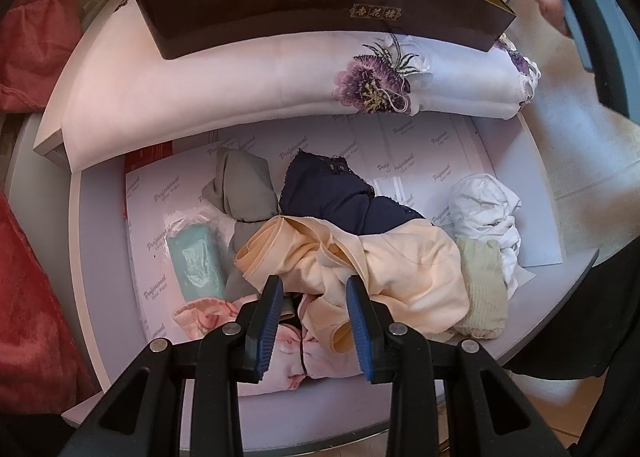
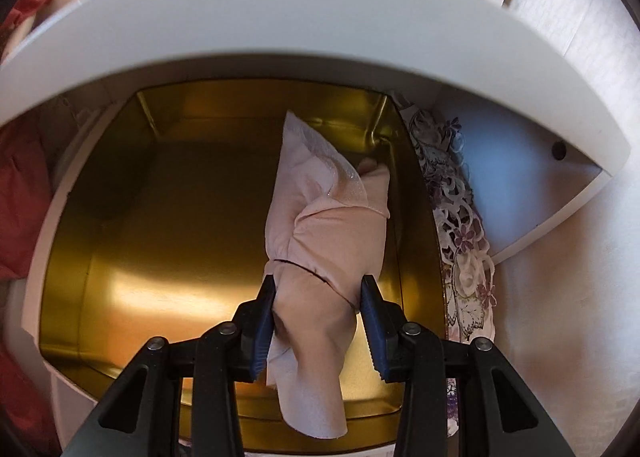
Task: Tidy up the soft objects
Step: 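Lower the garment into the tray and open the right tool, then move the right tool back down toward the open drawer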
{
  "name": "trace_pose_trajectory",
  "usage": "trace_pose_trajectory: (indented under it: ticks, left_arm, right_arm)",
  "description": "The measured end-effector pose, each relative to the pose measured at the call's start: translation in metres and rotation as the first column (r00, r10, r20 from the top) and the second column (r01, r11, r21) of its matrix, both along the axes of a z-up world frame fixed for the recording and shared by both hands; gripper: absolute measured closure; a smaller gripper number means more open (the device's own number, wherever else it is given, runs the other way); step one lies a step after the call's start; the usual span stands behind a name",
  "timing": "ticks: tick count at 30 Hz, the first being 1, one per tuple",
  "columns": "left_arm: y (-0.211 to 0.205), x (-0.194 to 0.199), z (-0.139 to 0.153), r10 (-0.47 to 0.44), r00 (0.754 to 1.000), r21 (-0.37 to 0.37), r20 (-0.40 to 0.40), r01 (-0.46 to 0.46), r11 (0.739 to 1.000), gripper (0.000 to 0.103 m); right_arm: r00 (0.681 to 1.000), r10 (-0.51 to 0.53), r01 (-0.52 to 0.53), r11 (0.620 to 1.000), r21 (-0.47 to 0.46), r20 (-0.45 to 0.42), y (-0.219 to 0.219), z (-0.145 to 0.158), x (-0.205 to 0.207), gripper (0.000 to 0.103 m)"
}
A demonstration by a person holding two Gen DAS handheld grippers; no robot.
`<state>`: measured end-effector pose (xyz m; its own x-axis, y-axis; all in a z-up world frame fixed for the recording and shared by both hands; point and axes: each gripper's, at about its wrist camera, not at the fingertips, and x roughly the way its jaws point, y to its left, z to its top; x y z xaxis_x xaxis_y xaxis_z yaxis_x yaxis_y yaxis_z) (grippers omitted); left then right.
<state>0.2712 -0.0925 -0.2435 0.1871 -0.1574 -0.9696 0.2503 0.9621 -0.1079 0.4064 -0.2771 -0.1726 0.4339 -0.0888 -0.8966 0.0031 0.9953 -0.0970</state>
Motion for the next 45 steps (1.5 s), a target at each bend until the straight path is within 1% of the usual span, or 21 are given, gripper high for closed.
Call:
trace_pose_trajectory:
  ticks: [6,10,16,19,22,24,25,35,41,45]
  left_arm:
    - [0.000,0.000,-0.003,0.001,1.000,0.006,-0.002,-0.001,1.000,0.071]
    - [-0.001,0.000,-0.005,0.002,1.000,0.008,-0.006,-0.001,1.000,0.071]
    - [-0.002,0.000,-0.006,0.000,1.000,0.012,-0.004,0.001,1.000,0.071]
    - [-0.003,-0.001,-0.006,-0.003,1.000,0.016,-0.002,0.003,1.000,0.071]
    - [-0.003,-0.001,-0.006,-0.005,1.000,0.019,-0.002,0.005,1.000,0.071]
    - [-0.003,-0.002,-0.006,-0.007,1.000,0.021,-0.002,0.007,1.000,0.071]
    - [-0.003,-0.002,-0.006,-0.006,1.000,0.021,-0.002,0.006,1.000,0.071]
    - [-0.004,-0.004,-0.005,-0.021,1.000,0.029,0.004,0.021,0.999,0.071]
    - [-0.007,-0.006,-0.005,-0.041,0.999,0.042,0.009,0.041,0.998,0.071]
    - [-0.007,-0.006,-0.007,-0.040,0.999,0.035,-0.005,0.040,0.999,0.070]
  right_arm:
    - [1.000,0.011,-0.010,1.000,-0.008,0.017,-0.002,-0.003,0.001,0.061]
    - [1.000,0.005,-0.005,1.000,0.011,0.021,-0.004,-0.003,0.001,0.059]
    - [1.000,-0.026,0.025,0.998,0.064,0.012,-0.012,0.000,-0.002,0.048]
    - [1.000,-0.028,0.027,0.997,0.065,0.009,-0.014,0.002,-0.003,0.047]
    - [1.000,-0.031,0.030,0.997,0.070,0.006,-0.014,0.005,-0.006,0.044]
    - [1.000,-0.029,0.029,0.997,0.075,0.009,-0.015,0.009,-0.007,0.037]
    - [0.999,-0.030,0.029,0.996,0.079,0.010,-0.015,0.011,-0.008,0.036]
    - [1.000,-0.020,0.018,0.997,0.080,0.019,-0.017,0.025,-0.028,0.033]
    - [0.999,-0.017,0.014,0.994,0.104,0.030,-0.022,0.036,-0.049,0.032]
    - [0.999,-0.029,0.025,0.991,0.135,0.032,-0.029,0.044,-0.068,0.032]
